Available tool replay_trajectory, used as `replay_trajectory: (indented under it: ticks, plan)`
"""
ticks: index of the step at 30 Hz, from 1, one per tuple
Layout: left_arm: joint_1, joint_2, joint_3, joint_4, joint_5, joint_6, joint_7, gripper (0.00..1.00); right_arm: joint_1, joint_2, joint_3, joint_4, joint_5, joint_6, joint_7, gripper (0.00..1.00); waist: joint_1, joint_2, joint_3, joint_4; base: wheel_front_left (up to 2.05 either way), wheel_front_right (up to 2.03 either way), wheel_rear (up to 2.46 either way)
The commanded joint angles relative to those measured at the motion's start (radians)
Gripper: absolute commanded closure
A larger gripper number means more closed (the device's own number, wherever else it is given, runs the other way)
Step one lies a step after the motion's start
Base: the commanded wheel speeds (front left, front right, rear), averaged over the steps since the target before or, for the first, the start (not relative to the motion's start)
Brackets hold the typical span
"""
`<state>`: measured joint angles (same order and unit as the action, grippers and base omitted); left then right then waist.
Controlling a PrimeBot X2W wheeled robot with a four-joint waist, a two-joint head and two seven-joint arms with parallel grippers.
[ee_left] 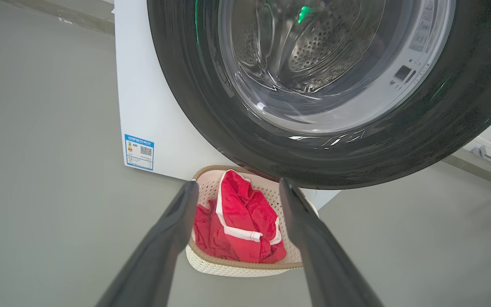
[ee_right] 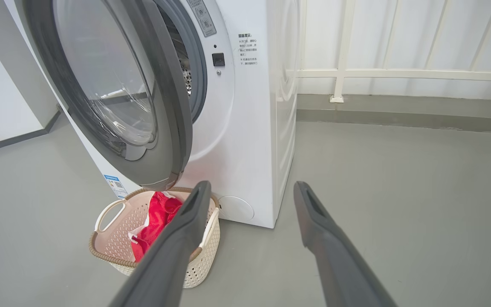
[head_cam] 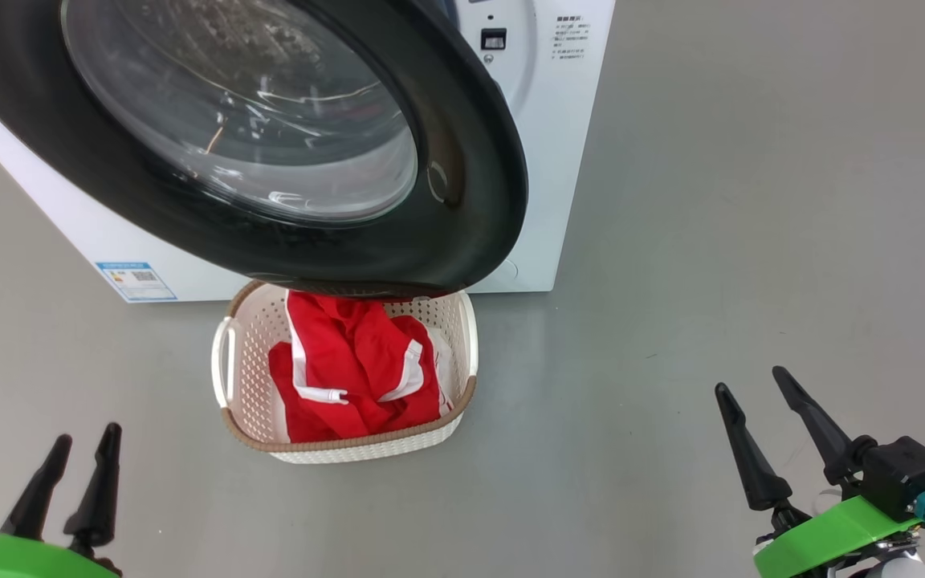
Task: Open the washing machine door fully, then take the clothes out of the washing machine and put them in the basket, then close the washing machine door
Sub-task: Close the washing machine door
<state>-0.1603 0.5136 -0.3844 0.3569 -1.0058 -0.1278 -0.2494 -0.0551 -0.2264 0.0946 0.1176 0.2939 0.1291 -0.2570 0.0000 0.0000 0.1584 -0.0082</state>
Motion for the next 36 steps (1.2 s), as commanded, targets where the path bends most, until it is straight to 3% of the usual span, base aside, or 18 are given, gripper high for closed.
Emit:
replay_trajectory:
  ticks: [1, 9, 20, 28, 36]
  plan:
    - [-0.001, 0.029, 0.051, -0.008, 0.023, -0.003, -0.012, 0.00, 0.008, -0.012, 0.016, -0.027, 0.008, 0.002, -0.005, 0.00, 0.0000, 0.0000, -0.001, -0.001, 0.00, 0.00, 0.00]
    - [0.046, -0.082, 0.230, -0.043, 0.314, -0.003, -0.012, 0.00, 0.017, -0.014, 0.005, -0.031, 0.011, 0.002, -0.005, 0.00, 0.0000, 0.0000, -0.010, -0.002, 0.00, 0.00, 0.00]
    - [0.120, -0.230, 0.411, -0.141, 0.592, -0.003, -0.012, 0.00, 0.023, -0.013, 0.001, -0.032, 0.014, 0.002, -0.005, 0.00, 0.0000, 0.0000, -0.022, -0.006, 0.00, 0.00, 0.00]
    - [0.151, -0.280, 0.433, -0.131, 0.661, -0.003, -0.012, 0.00, 0.035, -0.009, -0.006, -0.032, 0.013, 0.002, -0.005, 0.00, 0.0000, 0.0000, -0.030, -0.008, 0.00, 0.00, 0.00]
    - [0.155, -0.293, 0.443, -0.136, 0.670, -0.003, -0.012, 0.00, 0.036, -0.010, -0.008, -0.034, 0.011, 0.002, -0.005, 0.00, 0.0000, 0.0000, -0.029, -0.006, 0.00, 0.00, 0.00]
